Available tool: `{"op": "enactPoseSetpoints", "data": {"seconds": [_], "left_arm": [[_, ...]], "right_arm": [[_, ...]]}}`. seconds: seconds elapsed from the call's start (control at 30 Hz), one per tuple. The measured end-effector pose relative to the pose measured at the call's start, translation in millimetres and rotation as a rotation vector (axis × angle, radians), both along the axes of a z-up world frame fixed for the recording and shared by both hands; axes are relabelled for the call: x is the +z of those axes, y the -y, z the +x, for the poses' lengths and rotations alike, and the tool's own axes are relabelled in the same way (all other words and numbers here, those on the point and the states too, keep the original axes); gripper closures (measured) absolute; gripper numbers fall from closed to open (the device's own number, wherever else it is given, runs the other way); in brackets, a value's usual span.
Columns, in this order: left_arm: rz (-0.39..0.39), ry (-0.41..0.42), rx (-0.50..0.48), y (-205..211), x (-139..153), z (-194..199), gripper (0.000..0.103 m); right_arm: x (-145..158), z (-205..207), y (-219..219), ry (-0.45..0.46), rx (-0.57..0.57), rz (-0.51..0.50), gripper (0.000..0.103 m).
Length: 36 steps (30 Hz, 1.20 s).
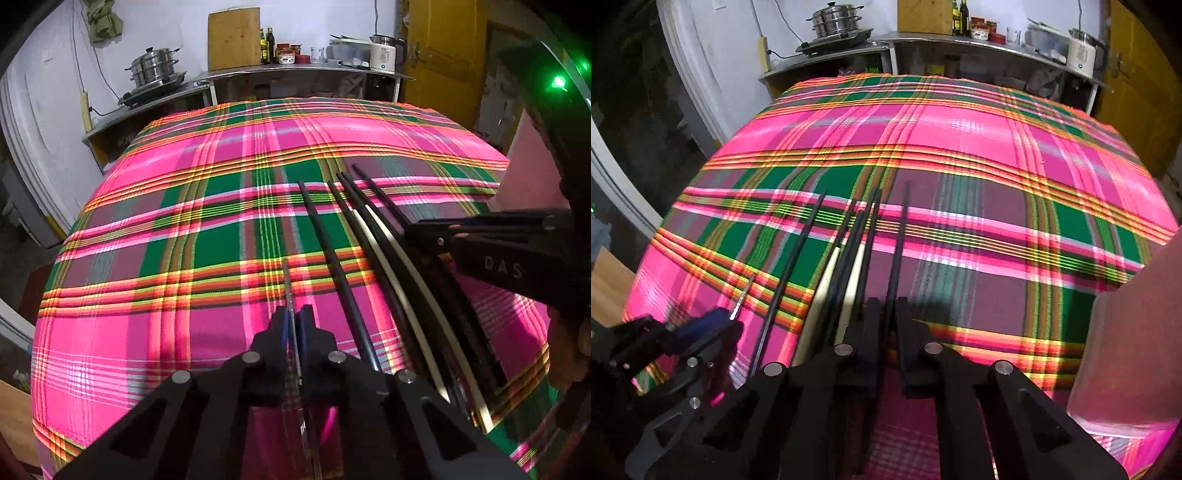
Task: Organize utensils
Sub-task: 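Grasp the thin metal chopstick with the left tool while the right tool grasps a black chopstick, then lift both held chopsticks and carry them over the pink utensil basket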
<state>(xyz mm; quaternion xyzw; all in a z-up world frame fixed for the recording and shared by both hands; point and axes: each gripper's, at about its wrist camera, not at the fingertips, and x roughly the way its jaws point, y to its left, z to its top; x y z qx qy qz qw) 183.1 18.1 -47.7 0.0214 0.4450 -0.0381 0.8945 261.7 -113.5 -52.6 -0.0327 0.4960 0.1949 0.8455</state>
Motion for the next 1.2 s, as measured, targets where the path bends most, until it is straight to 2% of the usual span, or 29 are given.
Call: {"op": "enactPoseSetpoints", "data": {"seconds": [0.13, 0.27, 0.7, 1.2], "left_arm": [[-0.058, -0.016, 0.014, -7, 3, 2, 0.097], [-0.100, 0.003, 0.013, -12, 14, -6, 0.097], [-0.175, 0.130, -0.026, -17, 92, -41, 0.097], [-0.244, 0.218, -0.115, 11, 161, -63, 0.097]], "right_arm": [[10, -8, 6, 0.018, 0.000, 0.047, 0.097], [26, -19, 14, 0.044, -0.004, 0.089, 0.097], [98, -62, 46, 0.185, -0.028, 0.194, 0.097], [154, -110, 90, 0.313, -0.084, 0.261, 0.097]]}}
